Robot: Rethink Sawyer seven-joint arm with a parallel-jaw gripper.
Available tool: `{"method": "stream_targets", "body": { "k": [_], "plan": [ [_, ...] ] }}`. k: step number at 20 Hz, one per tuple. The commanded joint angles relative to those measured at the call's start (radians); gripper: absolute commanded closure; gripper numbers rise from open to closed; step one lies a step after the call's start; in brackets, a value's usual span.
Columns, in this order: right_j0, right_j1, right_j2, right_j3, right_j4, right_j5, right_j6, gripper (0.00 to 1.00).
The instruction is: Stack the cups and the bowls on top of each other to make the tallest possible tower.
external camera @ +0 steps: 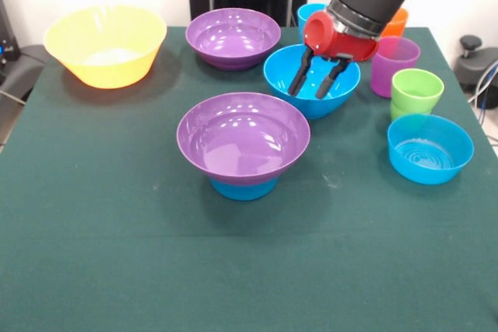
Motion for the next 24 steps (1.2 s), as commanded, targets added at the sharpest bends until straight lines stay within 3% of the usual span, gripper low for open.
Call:
{"method": "stream_targets", "body": {
  "k": [1,9,14,21,24],
  "plan": [
    [-0.036,-0.082,0.122,0.088,0.067,0.133,0.009,0.00],
    [-0.140,-0.217,0.204,0.145,0.130,0.234,-0.132,0.00],
    [-0.193,-0.224,0.282,0.128,0.164,0.249,-0.137,0.00],
    [-0.290,-0.232,0.413,0.160,0.216,0.190,-0.163,0.00],
    [-0.310,-0.223,0.449,0.134,0.235,0.228,-0.154,0.00]
  ]
}}
